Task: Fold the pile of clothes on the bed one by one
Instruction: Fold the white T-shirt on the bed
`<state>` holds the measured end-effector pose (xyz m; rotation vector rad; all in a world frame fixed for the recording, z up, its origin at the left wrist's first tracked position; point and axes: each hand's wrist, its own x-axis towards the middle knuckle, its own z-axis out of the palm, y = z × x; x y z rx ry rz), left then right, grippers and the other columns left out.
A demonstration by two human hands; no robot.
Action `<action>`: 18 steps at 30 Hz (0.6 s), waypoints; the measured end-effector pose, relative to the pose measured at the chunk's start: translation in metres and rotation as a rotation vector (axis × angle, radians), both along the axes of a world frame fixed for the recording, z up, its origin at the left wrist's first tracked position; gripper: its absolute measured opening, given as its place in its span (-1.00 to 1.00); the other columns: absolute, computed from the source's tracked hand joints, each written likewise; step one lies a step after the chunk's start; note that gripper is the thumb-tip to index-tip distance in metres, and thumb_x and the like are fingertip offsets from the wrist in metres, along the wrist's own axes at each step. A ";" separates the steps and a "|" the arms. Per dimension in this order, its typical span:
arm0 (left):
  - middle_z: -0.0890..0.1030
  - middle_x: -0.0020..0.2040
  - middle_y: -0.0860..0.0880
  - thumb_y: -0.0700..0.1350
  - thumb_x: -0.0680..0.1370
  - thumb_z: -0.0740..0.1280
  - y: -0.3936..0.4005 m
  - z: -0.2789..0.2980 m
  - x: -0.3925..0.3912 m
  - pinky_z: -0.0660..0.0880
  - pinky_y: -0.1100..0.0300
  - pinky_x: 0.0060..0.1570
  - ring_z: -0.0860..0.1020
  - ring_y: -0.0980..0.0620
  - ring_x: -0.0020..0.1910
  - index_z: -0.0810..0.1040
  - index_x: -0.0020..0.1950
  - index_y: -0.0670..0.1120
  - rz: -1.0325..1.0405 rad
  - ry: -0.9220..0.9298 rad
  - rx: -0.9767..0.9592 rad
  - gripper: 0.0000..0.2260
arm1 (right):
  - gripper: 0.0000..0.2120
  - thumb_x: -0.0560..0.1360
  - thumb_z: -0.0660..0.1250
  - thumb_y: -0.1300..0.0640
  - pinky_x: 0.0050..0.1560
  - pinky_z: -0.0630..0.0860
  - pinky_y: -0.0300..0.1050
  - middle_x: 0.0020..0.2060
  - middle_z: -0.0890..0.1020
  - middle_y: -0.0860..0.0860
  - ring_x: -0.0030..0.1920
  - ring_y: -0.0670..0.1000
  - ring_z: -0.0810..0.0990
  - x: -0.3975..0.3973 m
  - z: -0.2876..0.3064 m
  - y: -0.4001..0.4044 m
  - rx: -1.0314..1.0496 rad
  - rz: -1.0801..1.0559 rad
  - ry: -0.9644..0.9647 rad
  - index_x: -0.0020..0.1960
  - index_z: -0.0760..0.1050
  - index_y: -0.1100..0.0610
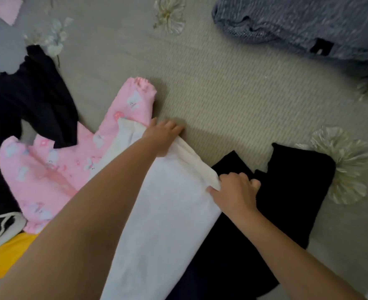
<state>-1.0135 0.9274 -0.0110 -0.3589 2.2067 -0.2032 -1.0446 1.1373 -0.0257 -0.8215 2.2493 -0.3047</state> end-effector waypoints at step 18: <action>0.56 -0.36 -0.22 -0.45 0.17 0.41 0.045 0.106 0.277 0.45 0.05 -0.41 0.53 -0.21 -0.39 0.61 -0.30 -0.29 0.232 0.865 -0.132 -0.84 | -0.80 0.16 0.43 0.31 -0.05 0.24 -0.13 -0.33 0.58 0.00 -0.24 -0.04 0.50 0.151 0.105 0.024 -0.902 0.164 0.208 -0.24 0.63 0.13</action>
